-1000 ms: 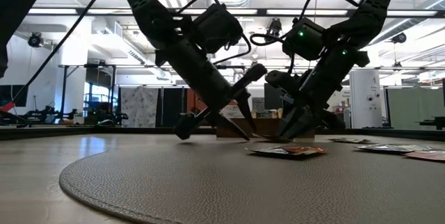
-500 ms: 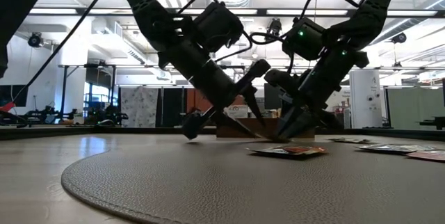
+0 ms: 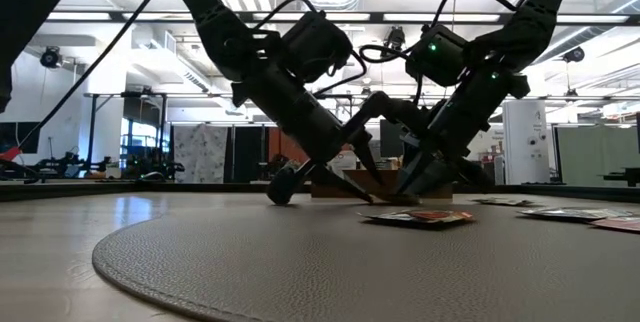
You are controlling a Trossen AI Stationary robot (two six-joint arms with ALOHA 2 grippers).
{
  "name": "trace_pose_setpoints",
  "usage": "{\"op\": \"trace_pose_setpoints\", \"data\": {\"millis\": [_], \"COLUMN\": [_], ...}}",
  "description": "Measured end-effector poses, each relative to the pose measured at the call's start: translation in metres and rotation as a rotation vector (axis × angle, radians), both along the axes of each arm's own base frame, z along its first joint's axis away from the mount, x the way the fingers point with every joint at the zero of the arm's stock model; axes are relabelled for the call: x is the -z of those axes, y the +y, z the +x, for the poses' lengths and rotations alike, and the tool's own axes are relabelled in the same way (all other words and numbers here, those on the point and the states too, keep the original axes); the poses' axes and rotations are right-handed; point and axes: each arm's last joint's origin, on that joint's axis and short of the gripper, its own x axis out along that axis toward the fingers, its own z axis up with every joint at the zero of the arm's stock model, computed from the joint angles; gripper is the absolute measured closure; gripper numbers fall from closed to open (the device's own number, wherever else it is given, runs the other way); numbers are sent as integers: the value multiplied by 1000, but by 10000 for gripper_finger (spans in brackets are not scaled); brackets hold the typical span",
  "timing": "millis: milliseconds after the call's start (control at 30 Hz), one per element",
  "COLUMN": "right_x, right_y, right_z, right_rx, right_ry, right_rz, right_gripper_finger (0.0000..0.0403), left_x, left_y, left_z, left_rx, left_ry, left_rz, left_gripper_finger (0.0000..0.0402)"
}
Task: Pick & Place Tea
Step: Put the yellow tea bag into the right section of the wooden organizer
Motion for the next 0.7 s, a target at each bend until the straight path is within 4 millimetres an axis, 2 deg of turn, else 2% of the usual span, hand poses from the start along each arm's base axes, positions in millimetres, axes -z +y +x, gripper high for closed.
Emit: {"op": "trace_pose_setpoints", "data": {"millis": [367,500,700], "right_x": [-1,-7,-37], "right_y": [-1,-1,-2], "right_z": [1,4,0], "right_rx": [23,26,-54], "right_ry": [-21,-68,-146], "right_rz": [0,-18,-129], "right_gripper_finger": [321,321,321], "left_x": [1,-1,-30], "left_y": [-1,2,10], "left_z": [0,0,-5], "left_rx": [71,101,143], "left_ry": [16,8,-49], "left_rz": [50,82,146], "left_gripper_finger": [394,400,401]}}
